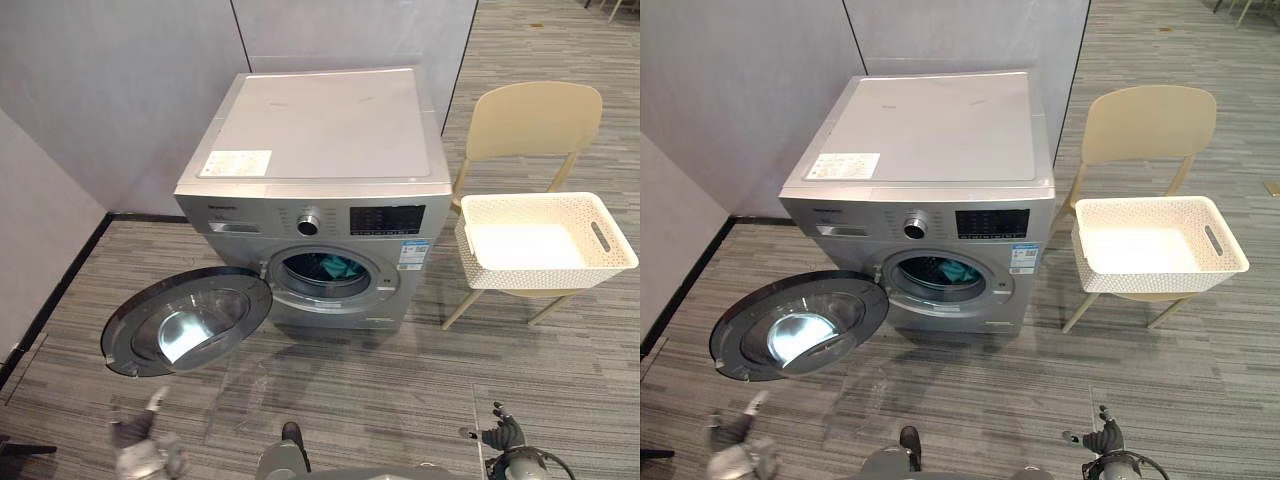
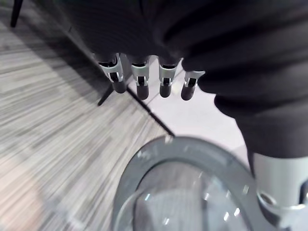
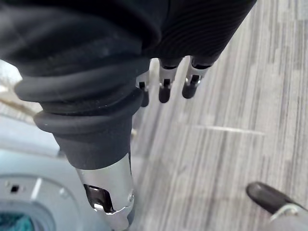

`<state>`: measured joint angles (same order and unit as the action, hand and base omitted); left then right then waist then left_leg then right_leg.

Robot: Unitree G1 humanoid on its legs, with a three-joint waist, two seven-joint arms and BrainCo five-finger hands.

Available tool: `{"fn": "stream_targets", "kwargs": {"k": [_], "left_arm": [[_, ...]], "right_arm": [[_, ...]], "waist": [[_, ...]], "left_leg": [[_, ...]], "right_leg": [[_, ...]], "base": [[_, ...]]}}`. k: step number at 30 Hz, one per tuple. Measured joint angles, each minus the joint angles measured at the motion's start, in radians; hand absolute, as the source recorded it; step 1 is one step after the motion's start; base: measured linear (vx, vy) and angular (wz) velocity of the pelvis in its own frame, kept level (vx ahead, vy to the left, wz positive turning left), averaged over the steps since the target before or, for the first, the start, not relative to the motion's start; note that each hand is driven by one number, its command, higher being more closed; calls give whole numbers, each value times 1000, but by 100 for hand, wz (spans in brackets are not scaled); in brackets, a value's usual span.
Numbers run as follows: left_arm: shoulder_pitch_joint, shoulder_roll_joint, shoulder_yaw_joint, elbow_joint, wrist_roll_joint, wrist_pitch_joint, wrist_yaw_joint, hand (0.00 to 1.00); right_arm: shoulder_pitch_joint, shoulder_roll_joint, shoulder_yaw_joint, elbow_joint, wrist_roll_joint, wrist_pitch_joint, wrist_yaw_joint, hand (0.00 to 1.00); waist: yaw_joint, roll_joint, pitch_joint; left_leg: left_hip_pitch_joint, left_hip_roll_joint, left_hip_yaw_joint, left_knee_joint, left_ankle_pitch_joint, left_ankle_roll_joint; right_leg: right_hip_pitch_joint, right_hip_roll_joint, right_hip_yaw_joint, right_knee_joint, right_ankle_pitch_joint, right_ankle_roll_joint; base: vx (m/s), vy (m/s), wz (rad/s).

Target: Pick up the laundry basket with both hands and put the clothes into the washing machine.

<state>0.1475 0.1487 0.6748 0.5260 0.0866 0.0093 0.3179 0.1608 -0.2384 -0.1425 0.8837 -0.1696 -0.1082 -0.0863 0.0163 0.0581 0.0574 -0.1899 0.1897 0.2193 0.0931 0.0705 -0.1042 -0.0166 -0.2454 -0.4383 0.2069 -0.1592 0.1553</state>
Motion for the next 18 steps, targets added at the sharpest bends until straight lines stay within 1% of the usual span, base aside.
{"fn": "stream_targets", "kwargs": {"k": [1,2,3,5,6,7,8,9,10,11,12,13,14,15,16,17,18], "left_arm": [[-20,37,27,-23,1,7,11,0],[-38,67,52,-26,3,10,16,0],[-60,115,89,-26,5,21,33,0],[-86,169,115,-24,7,26,41,0],[-115,223,121,-23,8,26,56,0],[-134,257,121,-18,8,26,56,0],[-179,331,121,3,7,26,56,0],[-209,369,119,19,7,26,56,0],[-289,453,102,67,7,25,57,0],[-359,519,77,112,7,24,57,0],[-464,606,22,191,6,24,55,0],[-576,690,-50,273,1,24,52,0],[-664,753,-110,338,0,23,48,0],[-724,791,-150,381,-2,23,38,0],[-835,860,-230,445,-4,24,19,0],[-937,903,-298,485,-3,24,6,0],[-1007,919,-336,509,-1,23,-5,0]], "right_arm": [[2,13,1,4,-3,1,11,0],[3,18,1,4,-7,1,20,0],[3,18,4,4,-22,1,27,0],[3,18,9,-2,-25,1,27,0],[2,14,38,-8,-25,1,26,0],[0,14,56,-10,-25,0,27,0],[-2,13,102,-27,-27,0,32,0],[-3,12,126,-43,-27,0,36,0],[-9,12,176,-76,-28,-3,47,0],[-22,12,205,-98,-29,-8,54,0],[-44,13,230,-122,-28,-19,69,0],[-67,14,252,-143,-26,-28,71,0],[-83,15,265,-166,-25,-37,73,0],[-92,17,271,-183,-23,-43,72,0],[-106,20,287,-219,-10,-50,72,0],[-113,25,299,-243,9,-59,71,0],[-115,30,305,-253,22,-68,70,0]], "waist": [[1,-7,-2],[1,-10,-3],[1,-11,-2],[2,-12,-1],[2,-16,2],[5,-19,3],[13,-29,10],[17,-34,17],[27,-47,40],[28,-58,68],[28,-73,103],[30,-97,134],[31,-116,159],[31,-131,173],[30,-162,197],[27,-191,217],[25,-210,228]], "left_leg": [[9,-23,-2,-53,30,5],[19,-37,-1,-83,47,14],[32,-58,-3,-103,55,23],[36,-73,-1,-119,57,26],[26,-79,0,-128,57,25],[16,-80,0,-130,60,25],[-13,-79,0,-128,63,22],[-29,-76,0,-128,67,21],[-65,-68,-2,-126,79,25],[-92,-66,-9,-127,89,22],[-125,-65,-22,-128,107,27],[-159,-61,-26,-129,119,25],[-182,-56,-26,-129,129,29],[-197,-53,-26,-129,137,37],[-225,-49,-26,-129,151,45],[-250,-45,-25,-129,157,44],[-268,-44,-24,-128,160,47]], "right_leg": [[0,-10,-3,-22,18,8],[3,-16,-6,-37,32,12],[14,-22,-8,-57,48,23],[13,-33,-5,-64,57,32],[-1,-37,-3,-63,59,30],[-14,-38,-1,-61,60,28],[-46,-37,3,-55,65,23],[-65,-35,4,-50,67,20],[-105,-30,6,-39,71,17],[-133,-28,5,-26,72,15],[-166,-23,4,-12,74,12],[-203,-21,4,3,76,8],[-222,-17,5,8,84,5],[-238,-13,7,8,90,3],[-268,-7,11,6,98,3],[-290,0,14,-4,112,-4],[-303,4,15,-15,121,-3]], "base": [[-50,180,23],[-75,209,16],[-51,131,5],[-53,114,2],[-79,129,2],[-105,110,0],[-60,45,-5],[-107,44,-6],[-87,22,0],[-129,42,10],[-99,36,13],[-99,27,6],[-55,5,-5],[-33,-10,-12],[-13,-14,-17],[-11,-12,-18],[9,-8,-13]]}}
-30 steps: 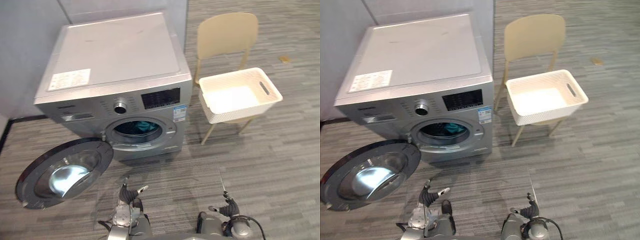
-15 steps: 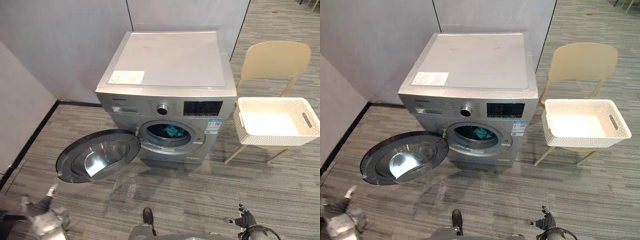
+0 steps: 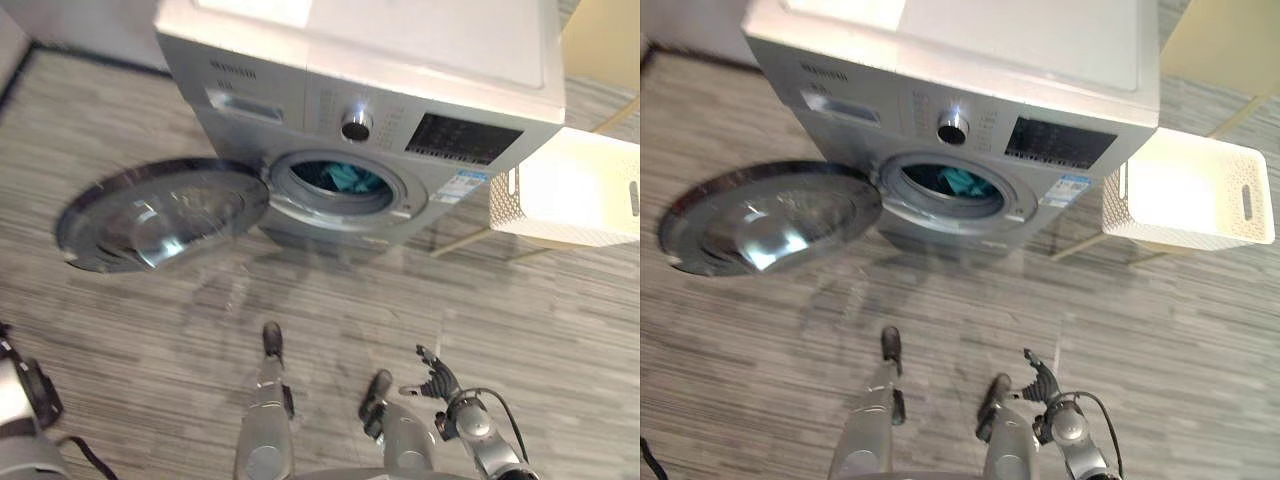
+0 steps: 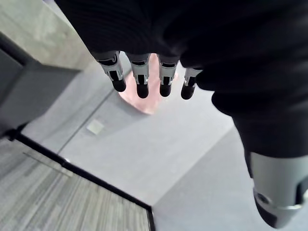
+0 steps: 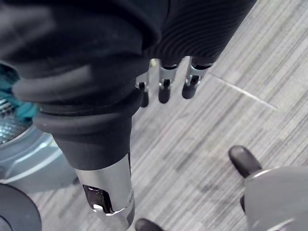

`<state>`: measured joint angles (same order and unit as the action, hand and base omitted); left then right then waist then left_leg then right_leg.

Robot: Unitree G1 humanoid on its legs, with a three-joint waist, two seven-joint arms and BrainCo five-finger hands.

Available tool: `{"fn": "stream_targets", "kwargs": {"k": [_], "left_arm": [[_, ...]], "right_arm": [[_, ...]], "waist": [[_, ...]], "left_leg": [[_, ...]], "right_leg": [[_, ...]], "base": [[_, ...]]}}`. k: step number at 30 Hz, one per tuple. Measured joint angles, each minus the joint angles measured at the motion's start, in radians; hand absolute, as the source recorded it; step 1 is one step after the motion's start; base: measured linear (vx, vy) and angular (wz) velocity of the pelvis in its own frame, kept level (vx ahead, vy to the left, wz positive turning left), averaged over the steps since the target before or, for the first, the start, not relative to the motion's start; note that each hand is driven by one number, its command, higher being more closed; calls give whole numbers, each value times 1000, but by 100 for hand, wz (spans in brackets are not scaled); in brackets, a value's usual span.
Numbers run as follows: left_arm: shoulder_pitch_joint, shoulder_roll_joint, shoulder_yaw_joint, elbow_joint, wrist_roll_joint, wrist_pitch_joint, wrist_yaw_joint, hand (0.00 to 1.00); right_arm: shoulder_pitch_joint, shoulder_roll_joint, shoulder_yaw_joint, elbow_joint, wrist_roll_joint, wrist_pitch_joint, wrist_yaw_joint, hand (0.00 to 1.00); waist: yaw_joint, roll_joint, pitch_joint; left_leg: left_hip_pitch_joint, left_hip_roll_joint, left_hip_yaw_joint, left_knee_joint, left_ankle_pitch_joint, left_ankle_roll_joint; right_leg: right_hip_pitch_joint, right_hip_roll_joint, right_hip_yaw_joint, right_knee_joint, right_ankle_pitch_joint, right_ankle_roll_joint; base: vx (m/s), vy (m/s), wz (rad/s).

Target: Pick up the laundry basket with both hands and put the clothes into the washing machine.

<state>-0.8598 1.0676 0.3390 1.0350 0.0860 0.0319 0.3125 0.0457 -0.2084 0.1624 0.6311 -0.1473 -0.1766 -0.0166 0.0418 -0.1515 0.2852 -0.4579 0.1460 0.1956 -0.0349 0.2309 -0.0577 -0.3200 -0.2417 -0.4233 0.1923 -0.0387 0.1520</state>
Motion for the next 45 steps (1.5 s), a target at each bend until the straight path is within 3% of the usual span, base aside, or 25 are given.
{"fn": "stream_targets", "kwargs": {"k": [6,11,12,19,23,27,31,35,39,42,45], "left_arm": [[-263,27,-61,65,-8,2,-61,0],[-303,25,27,29,-48,3,-118,0],[-302,23,47,19,-48,6,-129,0],[-200,-4,205,-60,15,57,-265,0],[-143,-7,214,-131,43,80,-313,0],[-38,-53,201,-185,19,80,-326,0],[37,-49,95,-176,-50,84,-345,0],[99,-42,2,-160,-117,56,-343,0],[235,-70,-111,-159,-260,17,-362,0],[399,-169,-181,-153,-345,-10,-395,0],[561,-307,-277,-126,-408,-48,-476,0]], "right_arm": [[26,54,53,-103,72,-16,-2,0],[117,56,64,-254,104,-15,-2,0],[135,56,64,-276,108,-15,-1,0],[197,42,66,-386,151,-12,38,0],[204,18,72,-425,160,-10,81,0],[241,1,72,-460,176,-11,110,0],[254,-27,72,-478,175,-11,131,0],[254,-60,62,-509,173,-15,130,0],[254,-83,62,-480,134,-14,131,0],[220,-87,62,-377,73,-12,134,0],[164,-92,62,-245,15,-11,130,0]], "waist": [[1,-64,80],[15,-98,95],[34,-102,96],[55,-111,89],[59,-118,81],[57,-119,23],[59,-112,-30],[59,-96,-51],[57,-54,-92],[51,-13,-122],[28,23,-157]], "left_leg": [[-126,49,-11,34,4,4],[-212,116,-30,87,-12,-17],[-219,134,-27,94,-25,-29],[-275,246,69,144,-37,-34],[-286,257,71,157,-37,-35],[-304,255,73,176,-31,-35],[-302,255,79,192,-34,-36],[-303,253,90,193,-47,-39],[-300,230,114,187,-47,-39],[-235,185,144,171,-51,-32],[-156,130,178,141,-62,-18]], "right_leg": [[-39,73,-28,-124,71,-30],[-74,127,-43,-153,88,-52],[-77,143,-43,-161,95,-63],[-103,211,-45,-184,100,-70],[-102,222,-43,-197,101,-70],[-102,222,-43,-216,104,-66],[-92,221,-38,-225,104,-66],[-106,214,-15,-227,119,-51],[-121,184,-1,-222,135,-48],[-102,135,24,-203,134,-34],[-82,78,56,-157,110,-4]], "base": [[8,-17,-5],[3,-31,-9],[17,-45,-19],[45,-32,-12],[84,6,-4],[75,25,3],[54,20,0],[-19,57,-10],[-29,83,-3],[-2,107,4],[4,115,0]]}}
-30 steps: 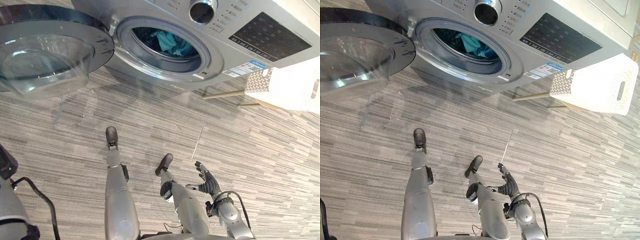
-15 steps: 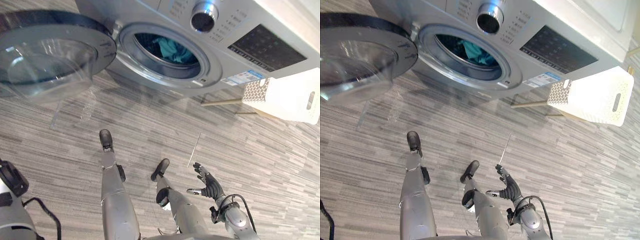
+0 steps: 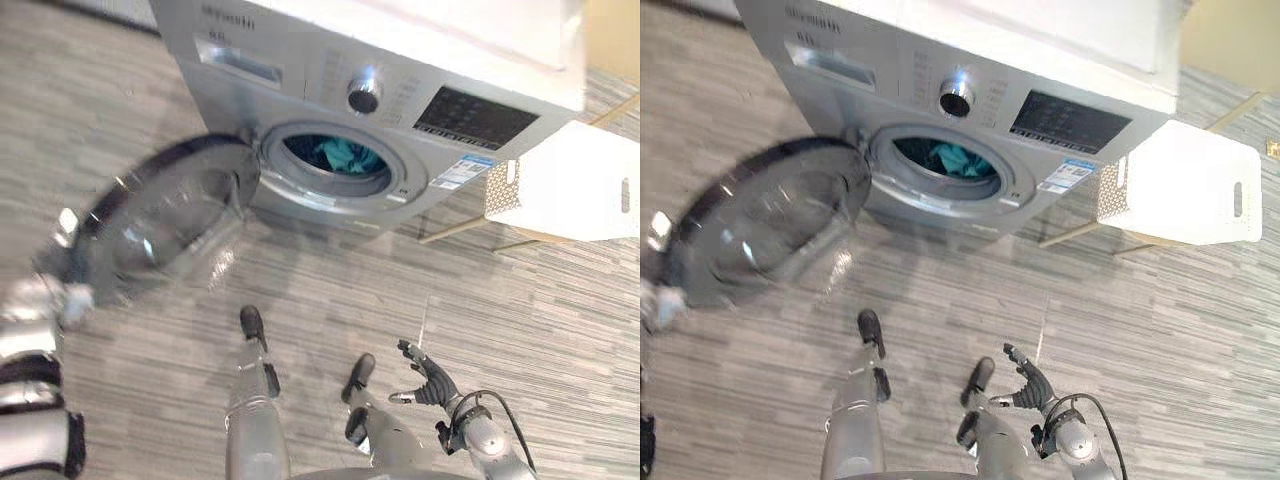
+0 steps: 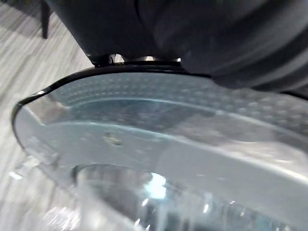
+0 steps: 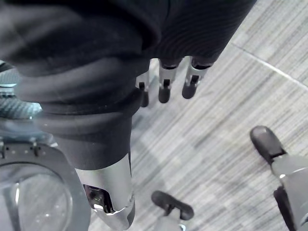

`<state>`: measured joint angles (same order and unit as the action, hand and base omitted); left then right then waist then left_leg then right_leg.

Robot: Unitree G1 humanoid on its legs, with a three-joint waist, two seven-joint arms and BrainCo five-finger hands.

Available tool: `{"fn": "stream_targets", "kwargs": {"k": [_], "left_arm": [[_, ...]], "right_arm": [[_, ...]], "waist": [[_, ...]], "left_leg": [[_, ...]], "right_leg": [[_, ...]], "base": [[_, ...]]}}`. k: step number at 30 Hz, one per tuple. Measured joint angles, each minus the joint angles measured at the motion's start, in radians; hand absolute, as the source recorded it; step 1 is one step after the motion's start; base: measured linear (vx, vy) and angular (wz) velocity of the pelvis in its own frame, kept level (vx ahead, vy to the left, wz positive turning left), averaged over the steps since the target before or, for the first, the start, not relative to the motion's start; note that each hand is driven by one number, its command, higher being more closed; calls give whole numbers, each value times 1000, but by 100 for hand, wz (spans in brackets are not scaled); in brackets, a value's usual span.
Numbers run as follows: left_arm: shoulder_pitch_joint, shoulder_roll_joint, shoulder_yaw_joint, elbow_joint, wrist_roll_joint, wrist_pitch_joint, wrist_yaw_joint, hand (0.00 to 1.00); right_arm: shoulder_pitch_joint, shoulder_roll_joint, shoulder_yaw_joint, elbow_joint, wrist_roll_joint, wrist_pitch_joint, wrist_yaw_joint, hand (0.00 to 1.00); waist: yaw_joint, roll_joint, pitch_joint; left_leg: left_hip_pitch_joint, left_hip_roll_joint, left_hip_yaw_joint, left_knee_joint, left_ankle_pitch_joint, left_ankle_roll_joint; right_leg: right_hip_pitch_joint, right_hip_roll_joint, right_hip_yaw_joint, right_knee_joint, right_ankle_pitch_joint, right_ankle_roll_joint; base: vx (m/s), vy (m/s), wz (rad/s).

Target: Pick up the laundry basket with both hands and put the clothes into the washing machine.

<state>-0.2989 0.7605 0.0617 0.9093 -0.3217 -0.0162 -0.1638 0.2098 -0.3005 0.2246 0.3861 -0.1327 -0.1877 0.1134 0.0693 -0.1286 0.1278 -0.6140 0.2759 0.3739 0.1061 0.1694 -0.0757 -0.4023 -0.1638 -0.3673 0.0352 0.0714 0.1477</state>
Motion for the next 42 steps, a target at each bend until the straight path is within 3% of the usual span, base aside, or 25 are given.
{"fn": "stream_targets", "kwargs": {"k": [3,7,8,11,14,17,22,24,26,31,34,37,38,39,40,41,42], "left_arm": [[90,-123,-145,2,-39,-15,-82,0],[138,-296,-332,3,-63,-18,-95,0],[139,-314,-357,-1,-63,-21,-95,0],[143,-403,-465,-78,-88,-39,-89,0],[141,-473,-521,-138,-150,-54,-74,0],[148,-485,-555,-174,-171,-60,-74,0],[172,-481,-580,-201,-106,-63,-69,0],[196,-477,-580,-205,-16,-67,-69,0],[237,-471,-580,-201,92,-69,-71,0],[303,-488,-537,-144,369,-69,-47,0],[330,-549,-386,-141,449,-71,20,0],[312,-574,-202,-163,445,-101,131,0],[308,-573,-178,-169,441,-104,149,0],[312,-569,-140,-175,431,-111,176,0],[333,-570,-105,-174,428,-111,196,0],[366,-577,-79,-176,424,-113,215,0],[372,-579,-76,-176,423,-113,216,0]], "right_arm": [[-68,21,-4,136,-47,1,-2,0],[-96,72,-20,252,-112,3,-9,0],[-95,75,-21,259,-114,5,-10,0],[-67,74,-31,268,-115,19,-13,0],[-26,49,-35,313,-139,22,-23,0],[-18,36,-46,367,-152,25,-28,0],[-17,36,-45,375,-153,38,-29,0],[-20,40,-45,376,-153,38,-29,0],[-29,47,-51,376,-152,37,-29,0],[-55,58,-52,376,-152,36,-32,0],[-49,58,-72,380,-151,36,-51,0],[-50,76,-87,390,-150,36,-72,0],[-50,83,-99,394,-150,35,-75,0],[-53,96,-125,412,-149,36,-84,0],[-53,102,-139,422,-147,37,-92,0],[-44,98,-165,424,-144,37,-94,0],[-42,98,-171,424,-144,37,-94,0]], "waist": [[-20,1,-5],[-108,-4,-46],[-114,-2,-52],[-166,34,-78],[-168,97,-107],[-169,140,-123],[-168,149,-128],[-168,144,-128],[-169,141,-127],[-165,142,-127],[-161,148,-117],[-153,128,-75],[-145,124,-59],[-133,112,-36],[-125,106,-32],[-122,106,-30],[-122,107,-29]], "left_leg": [[113,-51,46,-27,-13,12],[264,-121,102,-126,-15,16],[284,-129,110,-147,-15,15],[348,-146,132,-208,-11,11],[366,-140,149,-208,-11,11],[384,-134,146,-208,-11,11],[403,-130,134,-208,-12,11],[403,-131,126,-208,-11,10],[411,-131,123,-203,-8,14],[429,-115,111,-201,-9,11],[430,-116,32,-201,-9,10],[335,-120,-57,-75,-29,18],[314,-119,-38,-28,-54,45],[296,-98,54,59,-151,106],[293,-69,150,114,-194,135],[304,-39,239,178,-219,122],[303,-36,245,188,-220,122]], "right_leg": [[31,-58,56,61,-25,15],[87,-103,119,80,-44,14],[92,-103,129,79,-48,6],[123,-99,150,46,-52,-1],[147,-92,155,11,-51,-2],[175,-81,157,-18,-51,-2],[204,-69,169,-46,-51,-2],[210,-64,178,-56,-35,-19],[227,-62,178,-62,-12,5],[246,-43,169,-75,-11,2],[292,-41,98,-81,-21,-12],[365,-50,-76,-72,-36,-14],[384,-54,-107,-63,-51,-6],[419,-65,-165,-31,-93,18],[452,-77,-214,-19,-115,36],[490,-95,-270,-8,-128,41],[493,-97,-278,-6,-131,43]], "base": [[-19,106,-20],[-3,71,-23],[25,81,-38],[33,60,-35],[63,9,-22],[94,-16,-12],[118,-29,-2],[201,-42,8],[233,-57,-2],[169,-66,-8],[94,-49,51],[-15,27,137],[-68,101,150],[-49,91,147],[3,130,179],[50,105,128],[72,149,139]]}}
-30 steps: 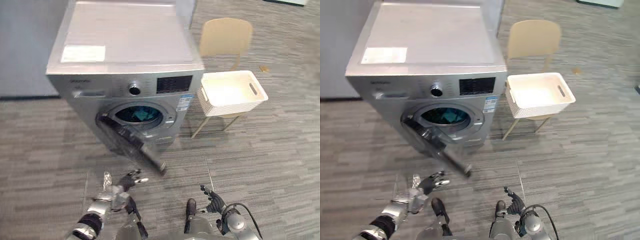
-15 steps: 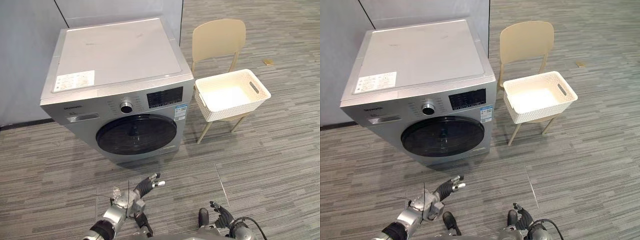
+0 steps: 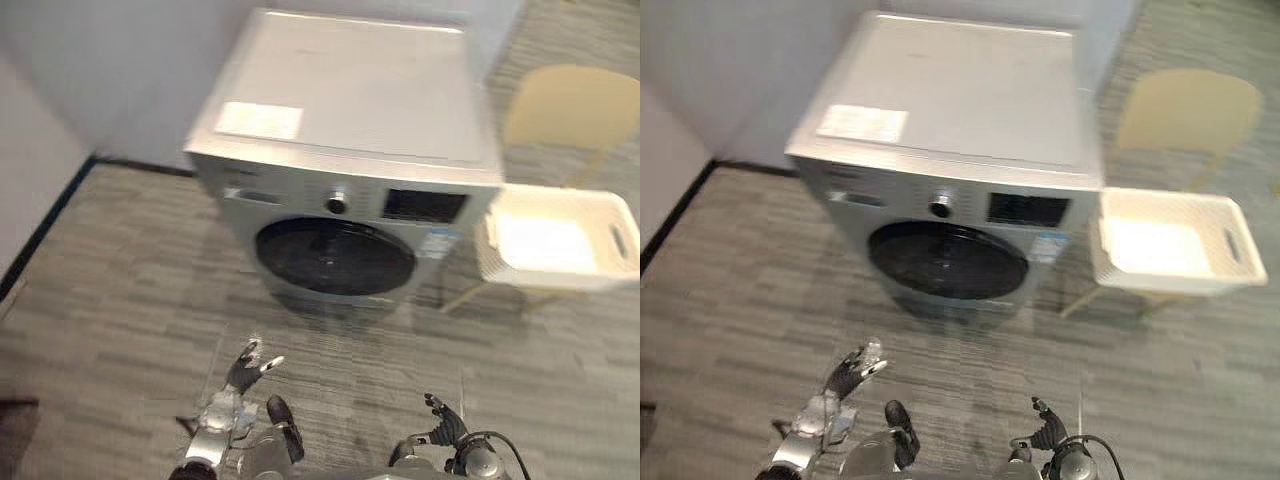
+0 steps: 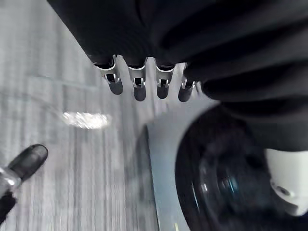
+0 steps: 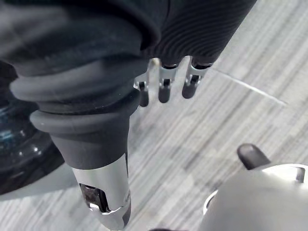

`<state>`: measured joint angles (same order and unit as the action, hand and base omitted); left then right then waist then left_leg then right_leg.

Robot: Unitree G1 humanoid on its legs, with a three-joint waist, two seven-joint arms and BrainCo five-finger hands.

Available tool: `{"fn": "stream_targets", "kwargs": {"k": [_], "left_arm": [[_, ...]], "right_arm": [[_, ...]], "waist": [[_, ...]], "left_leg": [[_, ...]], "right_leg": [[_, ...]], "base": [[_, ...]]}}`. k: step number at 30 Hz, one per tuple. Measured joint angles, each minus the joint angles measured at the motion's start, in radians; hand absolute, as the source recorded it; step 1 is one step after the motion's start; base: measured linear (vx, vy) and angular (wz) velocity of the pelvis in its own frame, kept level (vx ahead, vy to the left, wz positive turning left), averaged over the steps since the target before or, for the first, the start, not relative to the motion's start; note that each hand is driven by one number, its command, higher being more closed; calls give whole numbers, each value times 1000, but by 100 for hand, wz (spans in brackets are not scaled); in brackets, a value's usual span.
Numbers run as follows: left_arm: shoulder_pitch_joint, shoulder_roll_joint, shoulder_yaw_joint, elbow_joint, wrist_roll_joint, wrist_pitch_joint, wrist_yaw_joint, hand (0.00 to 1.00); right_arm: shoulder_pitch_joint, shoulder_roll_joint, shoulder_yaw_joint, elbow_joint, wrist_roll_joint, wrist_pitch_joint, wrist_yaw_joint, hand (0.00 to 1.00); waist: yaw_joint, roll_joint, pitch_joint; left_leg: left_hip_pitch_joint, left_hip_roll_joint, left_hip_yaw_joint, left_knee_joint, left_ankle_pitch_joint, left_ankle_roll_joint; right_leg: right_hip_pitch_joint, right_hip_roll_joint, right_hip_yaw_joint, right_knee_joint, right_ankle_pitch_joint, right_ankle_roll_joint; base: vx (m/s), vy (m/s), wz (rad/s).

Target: Pick up the laundry basket with both hands and put the clothes into the washing machine.

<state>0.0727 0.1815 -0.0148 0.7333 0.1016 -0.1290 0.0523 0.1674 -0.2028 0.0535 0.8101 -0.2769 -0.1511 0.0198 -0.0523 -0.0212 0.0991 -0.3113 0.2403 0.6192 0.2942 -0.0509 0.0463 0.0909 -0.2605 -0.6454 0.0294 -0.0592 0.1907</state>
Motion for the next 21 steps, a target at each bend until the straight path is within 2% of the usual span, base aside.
{"fn": "stream_targets", "kwargs": {"k": [1,2,3,4,5,6,7,8,9,10,11,13,14,15,16,17,18,19,20,21], "left_arm": [[40,-20,24,-1,-4,-1,14,0],[83,-31,26,-4,-10,-1,16,0],[100,-34,26,-4,-10,0,16,0],[133,-42,18,-7,-10,0,15,0],[151,-47,16,-8,-10,0,15,0],[151,-49,18,-11,-11,0,18,0],[149,-49,17,-23,-11,-1,24,0],[141,-42,22,-24,-11,-1,39,0],[143,-41,25,-28,-10,-2,45,0],[146,-43,27,-27,-8,-2,54,0],[145,-48,27,-25,-6,-4,60,0],[137,-70,28,-14,6,-6,62,0],[134,-74,28,-11,12,-6,62,0],[121,-86,32,8,31,-6,62,0],[120,-86,42,17,34,-6,62,0],[119,-87,56,22,47,-6,63,0],[120,-80,76,23,49,-6,65,0],[122,-76,89,22,49,-6,64,0],[117,-80,115,38,49,-2,67,0],[117,-91,130,39,46,-5,67,0]], "right_arm": [[-1,-3,-45,9,1,1,-11,0],[-14,-6,-82,36,1,2,-24,0],[-16,-6,-101,45,1,4,-28,0],[-14,0,-128,57,1,6,-40,0],[-9,8,-136,68,6,8,-44,0],[-6,12,-134,69,10,10,-44,0],[-7,38,-134,69,11,10,-43,0],[-4,64,-133,68,13,10,-43,0],[-1,74,-131,67,14,9,-43,0],[20,86,-128,53,33,5,-43,0],[41,87,-118,17,43,0,-43,0],[46,89,-112,-2,56,-10,-42,0],[46,89,-112,-2,66,-16,-41,0],[49,88,-115,-14,82,-21,-42,0],[52,88,-116,-13,82,-22,-42,0],[59,94,-116,-14,83,-21,-42,0],[68,111,-115,-14,83,-18,-43,0],[74,124,-115,-13,83,-18,-43,0],[75,134,-120,-10,83,-16,-36,0],[73,127,-121,-12,83,-16,-37,0]], "waist": [[20,17,3],[36,20,4],[43,26,3],[42,20,8],[39,20,8],[37,22,11],[35,15,26],[24,6,39],[15,-3,44],[10,-17,43],[9,-18,45],[3,-13,48],[1,-10,51],[2,-7,64],[4,2,70],[12,-21,63],[14,-34,65],[11,-58,61],[20,-59,53],[31,-39,48]], "left_leg": [[-31,-1,-23,89,-44,-14],[-50,-13,-52,143,-98,-10],[-52,-24,-69,162,-118,-4],[-39,-61,-107,169,-139,8],[-12,-114,-158,159,-151,21],[2,-126,-190,148,-154,25],[30,-163,-255,118,-154,31],[66,-200,-324,75,-142,51],[91,-221,-357,54,-135,54],[129,-259,-420,24,-124,51],[150,-281,-475,20,-122,56],[160,-315,-590,23,-122,55],[163,-319,-625,27,-123,54],[182,-332,-719,51,-133,36],[186,-337,-748,60,-140,24],[193,-341,-771,88,-159,-8],[192,-347,-770,123,-180,-40],[194,-350,-761,137,-199,-50],[191,-324,-759,166,-239,-24],[181,-302,-765,174,-248,-36]], "right_leg": [[35,-24,-58,37,-23,4],[48,-58,-83,100,-41,6],[49,-83,-93,156,-44,9],[39,-151,-93,311,-37,1],[-1,-230,-43,510,11,-93],[-40,-247,27,612,26,-180],[-130,-205,192,780,-19,-198],[-190,-117,308,863,-101,-150],[-211,-77,346,878,-138,-138],[-256,-1,407,869,-197,-142],[-307,72,472,810,-232,-134],[-374,156,582,676,-252,-109],[-389,175,623,631,-250,-104],[-398,197,696,526,-241,-92],[-395,202,714,490,-231,-85],[-381,186,732,432,-191,-83],[-351,153,703,380,-117,-90],[-333,133,679,358,-54,-95],[-320,129,625,369,-42,-72],[-320,146,612,365,-42,-82]], "base": [[94,174,104],[145,247,111],[204,331,101],[191,317,130],[215,351,141],[247,286,151],[328,292,165],[305,171,175],[325,122,188],[338,58,178],[322,34,196],[260,-25,172],[367,-99,207],[319,-114,186],[345,-175,217],[242,-207,193],[239,-235,194],[247,-300,179],[188,-264,109],[245,-368,59]]}}
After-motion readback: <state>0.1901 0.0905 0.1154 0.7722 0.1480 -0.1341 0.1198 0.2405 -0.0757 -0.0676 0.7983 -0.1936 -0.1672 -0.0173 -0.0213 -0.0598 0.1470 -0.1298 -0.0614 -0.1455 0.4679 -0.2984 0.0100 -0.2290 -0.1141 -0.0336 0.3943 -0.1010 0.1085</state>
